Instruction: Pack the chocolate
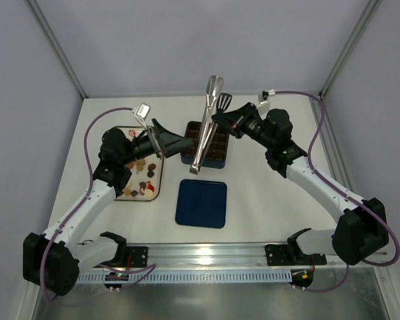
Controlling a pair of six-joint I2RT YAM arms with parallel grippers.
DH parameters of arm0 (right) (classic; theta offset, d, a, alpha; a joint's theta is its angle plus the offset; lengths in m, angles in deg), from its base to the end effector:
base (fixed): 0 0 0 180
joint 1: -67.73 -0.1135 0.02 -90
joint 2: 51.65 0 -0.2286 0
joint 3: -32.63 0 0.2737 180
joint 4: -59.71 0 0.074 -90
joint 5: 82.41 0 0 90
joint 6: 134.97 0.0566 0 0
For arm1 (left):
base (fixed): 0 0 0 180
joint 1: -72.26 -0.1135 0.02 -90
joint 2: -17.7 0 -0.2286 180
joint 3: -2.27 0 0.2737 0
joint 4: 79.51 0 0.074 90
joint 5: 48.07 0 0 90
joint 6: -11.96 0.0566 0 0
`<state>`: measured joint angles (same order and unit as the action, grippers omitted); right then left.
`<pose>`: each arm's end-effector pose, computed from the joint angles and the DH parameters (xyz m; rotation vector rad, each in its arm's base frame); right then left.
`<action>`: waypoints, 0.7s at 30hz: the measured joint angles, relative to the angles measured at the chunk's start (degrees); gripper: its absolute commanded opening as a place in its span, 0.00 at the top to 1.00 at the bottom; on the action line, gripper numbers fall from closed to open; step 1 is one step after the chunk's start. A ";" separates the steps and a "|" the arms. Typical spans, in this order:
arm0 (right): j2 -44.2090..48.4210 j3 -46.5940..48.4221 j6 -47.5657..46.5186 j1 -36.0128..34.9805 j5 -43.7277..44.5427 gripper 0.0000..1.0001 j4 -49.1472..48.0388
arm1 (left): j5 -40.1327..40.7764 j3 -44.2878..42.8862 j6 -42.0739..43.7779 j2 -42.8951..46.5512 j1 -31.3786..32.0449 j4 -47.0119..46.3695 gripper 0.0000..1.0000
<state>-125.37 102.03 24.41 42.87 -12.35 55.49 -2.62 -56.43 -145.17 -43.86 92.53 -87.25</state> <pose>0.3149 0.1672 0.3121 0.3845 1.7625 1.5123 0.2662 -0.1406 0.3106 0.0192 1.8051 -1.7286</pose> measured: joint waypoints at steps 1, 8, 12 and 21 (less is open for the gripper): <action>-0.74 0.26 0.57 -0.76 0.44 0.96 -0.72 | -0.33 0.00 -0.61 -0.35 0.20 -1.05 0.00; -5.09 1.46 3.72 -4.90 3.50 0.96 -5.99 | -1.09 0.02 -4.50 -0.85 0.33 -6.69 0.00; -6.32 1.53 4.61 -6.62 5.07 0.96 -9.97 | -1.81 0.63 -7.37 -1.68 0.35 -10.40 0.00; -9.29 1.57 4.94 -9.18 6.82 0.96 -16.65 | -2.19 1.97 -11.72 -2.54 0.35 -14.23 0.08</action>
<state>-134.65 103.60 29.35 33.69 -5.53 38.84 -4.81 -54.46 -156.88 -46.40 92.88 -101.48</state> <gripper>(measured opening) 0.048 0.939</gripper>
